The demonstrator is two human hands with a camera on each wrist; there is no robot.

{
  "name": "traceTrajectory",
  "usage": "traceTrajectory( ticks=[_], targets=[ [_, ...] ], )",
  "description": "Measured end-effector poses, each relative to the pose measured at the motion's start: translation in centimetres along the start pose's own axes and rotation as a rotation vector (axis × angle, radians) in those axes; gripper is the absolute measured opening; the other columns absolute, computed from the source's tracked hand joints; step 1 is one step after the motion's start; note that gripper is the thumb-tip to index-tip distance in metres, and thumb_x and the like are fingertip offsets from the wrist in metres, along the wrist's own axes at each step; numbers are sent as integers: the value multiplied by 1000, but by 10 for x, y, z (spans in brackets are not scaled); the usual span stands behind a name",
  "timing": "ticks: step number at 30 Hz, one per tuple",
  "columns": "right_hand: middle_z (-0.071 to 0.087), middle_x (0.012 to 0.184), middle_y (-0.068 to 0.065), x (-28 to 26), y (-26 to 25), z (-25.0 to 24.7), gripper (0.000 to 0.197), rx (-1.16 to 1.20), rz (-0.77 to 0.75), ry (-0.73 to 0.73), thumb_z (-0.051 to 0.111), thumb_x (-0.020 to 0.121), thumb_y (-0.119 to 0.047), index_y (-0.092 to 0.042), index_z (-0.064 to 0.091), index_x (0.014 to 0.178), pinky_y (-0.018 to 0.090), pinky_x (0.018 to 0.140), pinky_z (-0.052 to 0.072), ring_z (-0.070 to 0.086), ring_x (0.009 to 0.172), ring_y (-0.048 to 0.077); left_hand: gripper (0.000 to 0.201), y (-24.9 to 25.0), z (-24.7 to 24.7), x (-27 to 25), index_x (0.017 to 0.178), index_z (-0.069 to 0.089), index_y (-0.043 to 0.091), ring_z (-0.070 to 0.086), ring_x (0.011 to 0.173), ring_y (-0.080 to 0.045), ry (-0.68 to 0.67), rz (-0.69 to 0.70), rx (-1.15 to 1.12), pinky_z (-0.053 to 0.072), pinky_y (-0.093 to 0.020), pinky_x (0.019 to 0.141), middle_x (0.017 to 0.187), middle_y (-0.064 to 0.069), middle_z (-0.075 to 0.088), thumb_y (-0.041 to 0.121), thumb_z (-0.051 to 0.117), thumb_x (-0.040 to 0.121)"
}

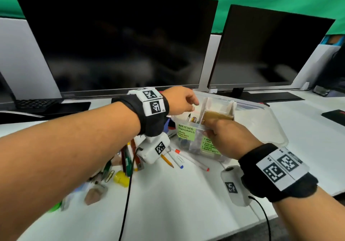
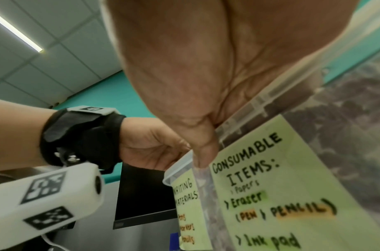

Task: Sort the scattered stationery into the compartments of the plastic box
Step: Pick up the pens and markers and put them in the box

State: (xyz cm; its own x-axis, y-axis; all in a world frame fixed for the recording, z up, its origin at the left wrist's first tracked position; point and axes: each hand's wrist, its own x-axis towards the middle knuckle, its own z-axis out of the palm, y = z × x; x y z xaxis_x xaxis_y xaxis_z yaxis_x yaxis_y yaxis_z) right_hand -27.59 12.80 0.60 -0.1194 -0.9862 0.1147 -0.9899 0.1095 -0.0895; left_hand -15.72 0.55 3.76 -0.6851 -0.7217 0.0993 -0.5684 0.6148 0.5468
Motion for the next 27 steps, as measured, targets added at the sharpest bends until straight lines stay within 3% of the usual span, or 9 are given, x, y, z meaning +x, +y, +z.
traceTrajectory(
  ticks=[5,9,12,16,18,20,23,25,27],
  targets=[
    [67,110,4,7,-10,-3,23,112,61,35,52,94,-21,-21,62,114,25,76,46,61,96,23,15,-26,-25,-30,100,69,16,58,82,-10,88,-42,85,47,-18,66,85,9,62,13,59,89],
    [63,106,3,4,-47,-13,21,165,-1,297,56,91,-23,-18,65,109,29,85,47,57,100,21,19,-56,-31,-55,105,68,14,57,80,-12,-143,-191,361,44,-21,68,100,-1,68,21,59,89],
    [62,102,0,6,-77,-5,25,19,-51,-59,45,96,-15,-16,66,108,26,77,44,59,94,22,27,-81,-25,-72,113,67,17,58,94,-16,-330,-272,562,42,-24,77,115,-2,66,27,58,90],
    [62,113,10,18,-88,36,27,-249,-40,-379,48,93,-20,-6,61,113,26,71,41,59,97,24,29,-108,-19,-87,116,64,19,57,112,-19,-364,-277,641,40,-23,82,121,-1,63,28,59,90],
    [61,120,10,22,-91,48,32,-329,-32,-459,46,95,-22,-4,57,119,27,74,43,60,108,25,33,-115,-15,-90,119,62,17,57,113,-20,-360,-298,654,42,-25,84,122,-3,61,33,57,91],
    [62,118,9,26,-97,49,33,-371,-43,-510,45,95,-22,-4,58,119,25,71,40,60,105,24,37,-119,-8,-89,119,60,13,59,106,-22,-344,-323,652,44,-27,81,115,-5,63,37,55,92],
    [58,87,8,33,-106,48,25,-386,-42,-542,45,94,-16,-6,61,111,23,64,39,49,85,20,34,-120,6,-79,105,61,11,57,71,-16,-327,-377,584,43,-22,61,81,-1,59,41,54,91],
    [53,79,7,38,-112,50,26,-382,-47,-531,47,93,-13,-4,61,113,24,68,42,49,87,20,41,-118,13,-73,112,61,9,59,80,-19,-331,-345,631,45,-24,67,88,-4,61,44,51,92],
    [61,108,13,42,-118,53,38,-356,-46,-510,49,93,-13,2,51,128,29,83,47,58,104,26,44,-118,22,-70,116,61,10,61,101,-24,-301,-278,716,46,-30,83,107,-7,64,46,48,93]
  ],
)
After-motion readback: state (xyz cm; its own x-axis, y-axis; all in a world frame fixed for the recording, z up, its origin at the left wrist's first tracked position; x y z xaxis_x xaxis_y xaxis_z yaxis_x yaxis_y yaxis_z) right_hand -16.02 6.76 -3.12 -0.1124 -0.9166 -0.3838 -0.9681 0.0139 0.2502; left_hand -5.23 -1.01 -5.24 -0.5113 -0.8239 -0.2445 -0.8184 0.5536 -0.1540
